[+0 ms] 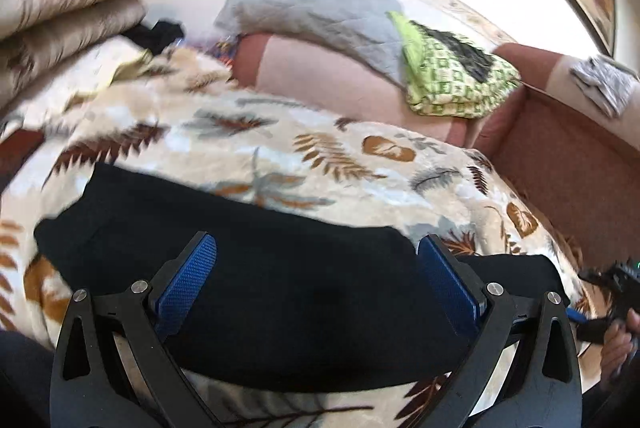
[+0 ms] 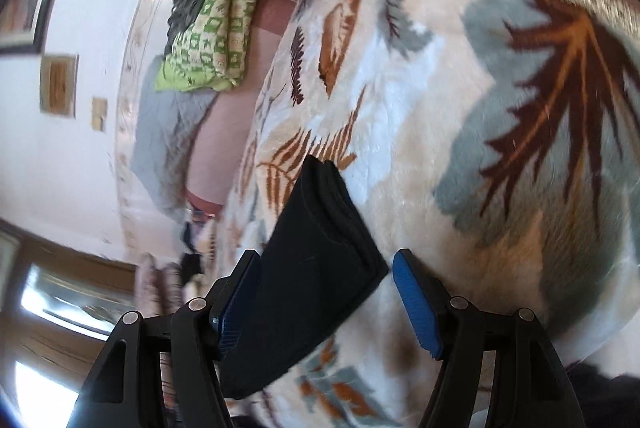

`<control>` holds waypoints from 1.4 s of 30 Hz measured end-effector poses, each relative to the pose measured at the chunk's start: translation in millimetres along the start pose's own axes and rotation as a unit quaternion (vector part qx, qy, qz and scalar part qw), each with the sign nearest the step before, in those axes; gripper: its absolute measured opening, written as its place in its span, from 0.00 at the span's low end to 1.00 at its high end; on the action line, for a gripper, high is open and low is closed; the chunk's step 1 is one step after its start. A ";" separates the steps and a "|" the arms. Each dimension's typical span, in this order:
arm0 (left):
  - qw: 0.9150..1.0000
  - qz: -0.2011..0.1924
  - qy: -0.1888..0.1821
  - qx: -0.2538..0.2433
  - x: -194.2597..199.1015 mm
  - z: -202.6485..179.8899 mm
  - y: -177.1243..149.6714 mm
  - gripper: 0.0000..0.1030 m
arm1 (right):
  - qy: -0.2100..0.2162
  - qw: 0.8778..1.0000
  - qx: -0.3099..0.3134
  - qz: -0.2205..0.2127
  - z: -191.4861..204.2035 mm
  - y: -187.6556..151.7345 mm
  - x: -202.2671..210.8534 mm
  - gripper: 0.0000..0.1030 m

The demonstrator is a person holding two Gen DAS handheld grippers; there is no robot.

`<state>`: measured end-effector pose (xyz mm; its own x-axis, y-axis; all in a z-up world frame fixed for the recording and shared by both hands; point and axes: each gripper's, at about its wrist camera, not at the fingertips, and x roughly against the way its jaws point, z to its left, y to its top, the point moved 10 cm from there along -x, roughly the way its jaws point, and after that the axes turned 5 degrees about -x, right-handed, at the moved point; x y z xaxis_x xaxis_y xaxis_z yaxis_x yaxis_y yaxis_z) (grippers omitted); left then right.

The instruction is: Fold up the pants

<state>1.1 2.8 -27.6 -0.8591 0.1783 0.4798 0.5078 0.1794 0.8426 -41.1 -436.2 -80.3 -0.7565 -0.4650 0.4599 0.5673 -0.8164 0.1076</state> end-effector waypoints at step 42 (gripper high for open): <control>0.993 0.095 0.066 -0.011 -26.6 16.7 -45.4 0.99 | -0.015 1.000 -0.001 -0.024 -16.4 0.3 -8.5 0.16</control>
<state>2.0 6.1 -82.7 -0.7491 0.0788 0.6577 0.6618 0.1331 0.7378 -39.9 -438.1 -98.6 -0.7724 -0.4150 0.4808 0.5305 -0.8378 0.1291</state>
